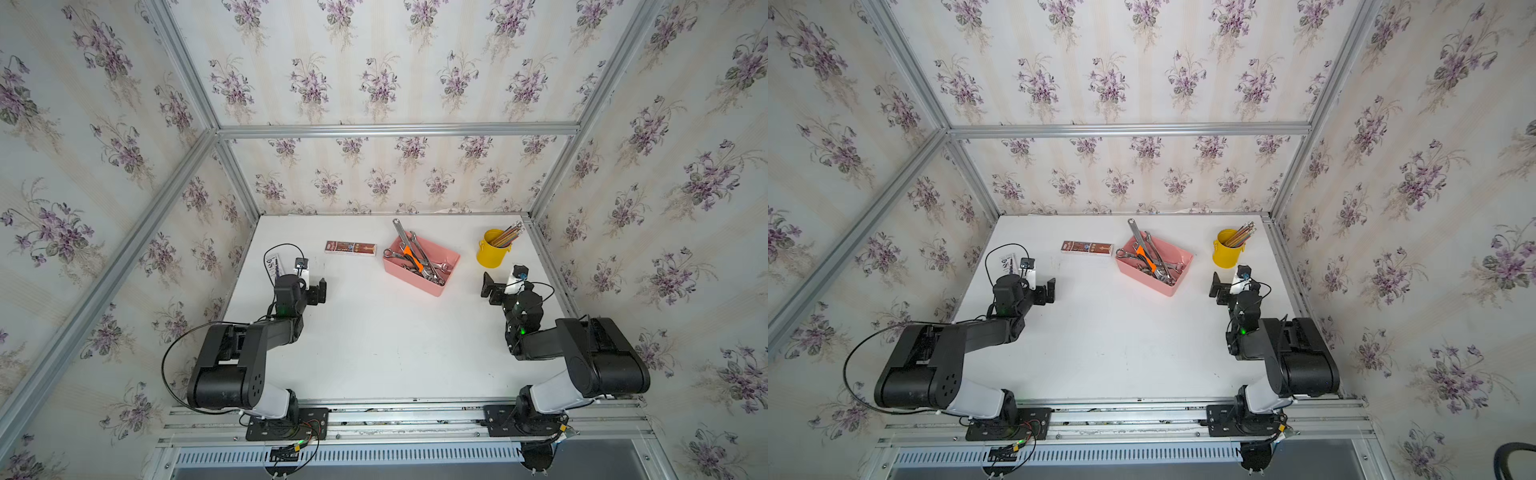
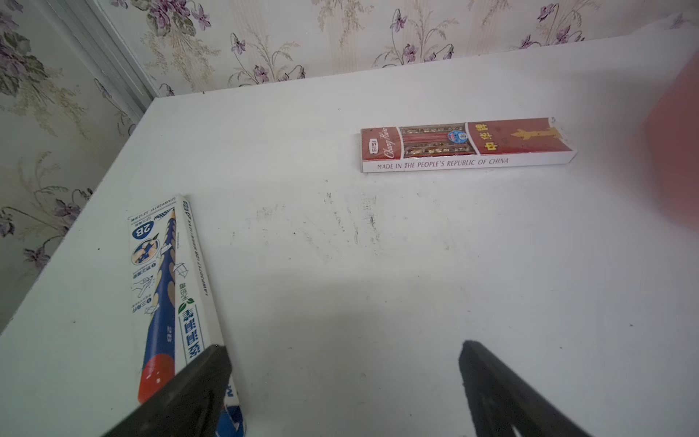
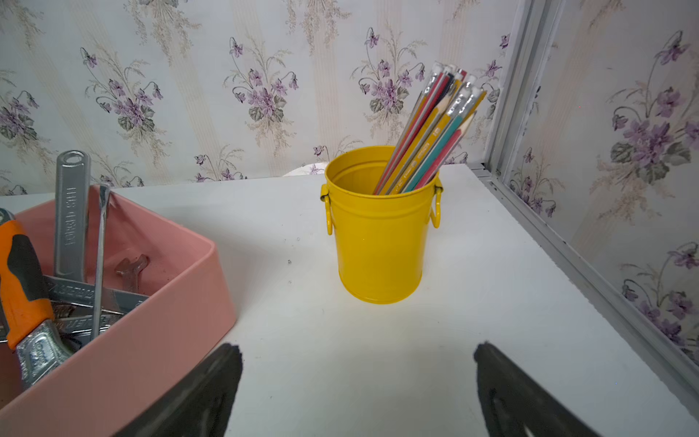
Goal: Take out the wrench from the storage box
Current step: Adjust the storage box at the center of the board.
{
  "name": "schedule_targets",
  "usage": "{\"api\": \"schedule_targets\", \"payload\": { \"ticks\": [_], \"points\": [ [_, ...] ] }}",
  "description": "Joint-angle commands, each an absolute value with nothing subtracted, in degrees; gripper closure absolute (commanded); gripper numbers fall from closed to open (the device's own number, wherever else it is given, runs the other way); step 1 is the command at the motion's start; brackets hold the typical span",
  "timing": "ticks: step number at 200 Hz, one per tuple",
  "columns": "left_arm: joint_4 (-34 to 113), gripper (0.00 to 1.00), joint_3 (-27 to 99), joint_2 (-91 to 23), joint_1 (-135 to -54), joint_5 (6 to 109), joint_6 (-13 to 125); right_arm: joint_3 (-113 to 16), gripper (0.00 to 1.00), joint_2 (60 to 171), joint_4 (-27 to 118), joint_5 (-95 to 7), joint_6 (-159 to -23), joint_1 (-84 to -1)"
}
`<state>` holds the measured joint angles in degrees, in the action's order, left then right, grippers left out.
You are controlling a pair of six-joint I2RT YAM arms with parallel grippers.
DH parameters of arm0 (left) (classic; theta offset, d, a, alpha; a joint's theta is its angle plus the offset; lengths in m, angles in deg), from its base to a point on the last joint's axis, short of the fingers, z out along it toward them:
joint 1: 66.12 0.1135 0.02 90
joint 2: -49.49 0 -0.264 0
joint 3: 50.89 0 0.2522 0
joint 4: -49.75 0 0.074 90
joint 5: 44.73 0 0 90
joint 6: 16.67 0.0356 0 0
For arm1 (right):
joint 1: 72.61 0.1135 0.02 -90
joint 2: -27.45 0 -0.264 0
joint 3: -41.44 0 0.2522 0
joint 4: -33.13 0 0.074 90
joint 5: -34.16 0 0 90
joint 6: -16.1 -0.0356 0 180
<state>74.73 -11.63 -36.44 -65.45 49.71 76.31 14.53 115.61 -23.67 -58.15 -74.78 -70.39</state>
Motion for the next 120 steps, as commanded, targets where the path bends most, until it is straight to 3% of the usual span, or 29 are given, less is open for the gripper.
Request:
{"api": "schedule_targets", "payload": {
  "ticks": [1,68,120],
  "points": [
    [76.0,0.01,-11.4,-36.4,-65.4,49.7,76.2,14.5,0.0,115.4,-25.0,-58.0,-74.2,-70.4],
    [76.4,0.01,-11.7,-36.1,-65.4,49.9,76.4,14.7,0.0,115.4,-25.1,-56.1,-75.0,-71.5],
    [65.9,0.01,-8.1,-29.4,-65.4,51.0,76.9,13.9,0.0,112.2,-21.7,-54.8,-74.5,-71.5]
  ]
}}
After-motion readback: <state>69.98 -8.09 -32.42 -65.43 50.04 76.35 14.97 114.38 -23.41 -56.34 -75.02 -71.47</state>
